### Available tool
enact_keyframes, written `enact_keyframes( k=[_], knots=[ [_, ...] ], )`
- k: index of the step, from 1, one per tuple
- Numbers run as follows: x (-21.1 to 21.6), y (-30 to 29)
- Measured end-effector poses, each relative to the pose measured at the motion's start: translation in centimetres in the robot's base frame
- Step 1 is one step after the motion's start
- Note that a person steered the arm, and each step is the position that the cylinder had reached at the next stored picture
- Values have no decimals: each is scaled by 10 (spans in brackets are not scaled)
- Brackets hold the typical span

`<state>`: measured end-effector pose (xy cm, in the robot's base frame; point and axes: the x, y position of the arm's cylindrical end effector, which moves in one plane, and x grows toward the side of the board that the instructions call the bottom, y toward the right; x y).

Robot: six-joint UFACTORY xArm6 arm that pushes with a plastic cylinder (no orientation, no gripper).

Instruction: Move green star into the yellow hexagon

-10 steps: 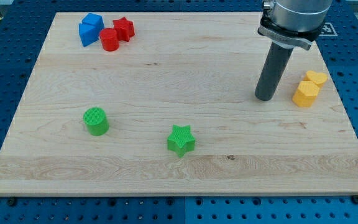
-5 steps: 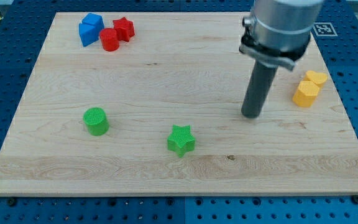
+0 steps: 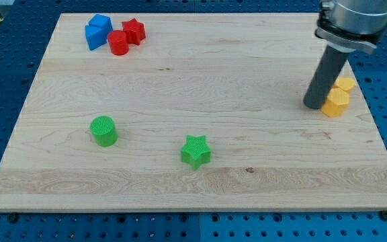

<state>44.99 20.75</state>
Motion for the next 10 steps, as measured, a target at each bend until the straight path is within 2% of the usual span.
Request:
enact_keyframes(
  k=[3, 4, 5, 6, 7, 8, 9, 10],
  knots=[
    [27, 0],
    [44, -25],
    [65, -38],
    [107, -44],
    [146, -79],
    [169, -138],
    [168, -209],
    [135, -244]
  ],
)
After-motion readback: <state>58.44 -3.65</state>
